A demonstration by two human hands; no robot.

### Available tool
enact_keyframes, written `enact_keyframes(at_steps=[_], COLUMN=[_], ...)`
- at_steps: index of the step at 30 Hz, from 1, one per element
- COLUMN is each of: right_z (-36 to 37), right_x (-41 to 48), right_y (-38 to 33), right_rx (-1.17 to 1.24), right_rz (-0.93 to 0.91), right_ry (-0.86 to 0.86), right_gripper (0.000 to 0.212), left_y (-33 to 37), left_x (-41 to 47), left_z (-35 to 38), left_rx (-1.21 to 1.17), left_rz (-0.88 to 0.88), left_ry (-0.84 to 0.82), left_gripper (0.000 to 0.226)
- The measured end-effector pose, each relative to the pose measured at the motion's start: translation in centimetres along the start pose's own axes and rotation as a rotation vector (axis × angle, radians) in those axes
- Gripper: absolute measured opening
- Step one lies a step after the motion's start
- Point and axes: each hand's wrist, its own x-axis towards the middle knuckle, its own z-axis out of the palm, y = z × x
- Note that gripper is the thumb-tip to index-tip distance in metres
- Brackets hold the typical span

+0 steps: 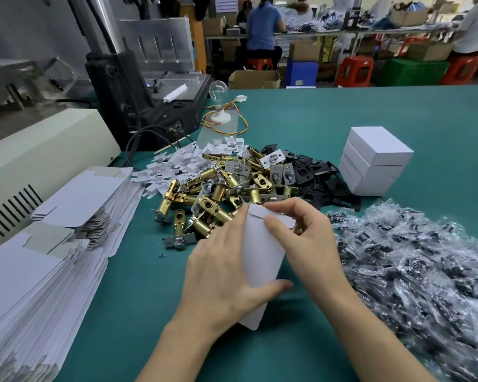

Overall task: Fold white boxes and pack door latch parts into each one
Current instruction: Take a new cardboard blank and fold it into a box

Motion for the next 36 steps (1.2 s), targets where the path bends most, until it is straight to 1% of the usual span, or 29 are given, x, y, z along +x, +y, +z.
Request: enact_keyframes(at_steps=[5, 8, 10, 16, 22, 28, 36], right_z=[-0.01, 0.00, 0.08, -0.19, -0.18, -0.18, -0.14], right_x=[0.26, 0.21, 0.20, 0.23, 0.38, 0.43, 0.55], right_y=[-0.29, -0.36, -0.47, -0.39, -0.34, -0.21, 0.00], right_rx=[0.078, 0.123, 0.126, 0.145, 0.147, 0.192, 0.185], right_rz=[0.014, 0.010, 0.011, 0.029, 0.001, -0.005, 0.010], right_ry=[0.026, 0.025, 0.036, 0.082, 0.035, 0.041, 0.056], right_gripper=[0.005, 0.005, 0.002, 0.007, 0.007, 0.006, 0.002], left_y=[0.01, -0.12, -0.10, -0.24, -0.43, -0.43, -0.65], left_x=[-0.11, -0.08, -0.08, -0.18, -0.30, -0.22, -0.23], left_z=[0.25, 0.33, 0.30, 0.14, 0.17, 0.01, -0.18], left_rx=[-0.083, -0.119, -0.113, -0.090, -0.143, -0.192, -0.232], left_rz=[-0.006, -0.009, 0.008, 0.062, 0.064, 0.071, 0.094], left_ry=[-0.041, -0.034, -0.026, -0.007, -0.033, -0.058, -0.067], left_gripper=[0.106, 0.102, 0.101, 0.101, 0.102, 0.101, 0.100])
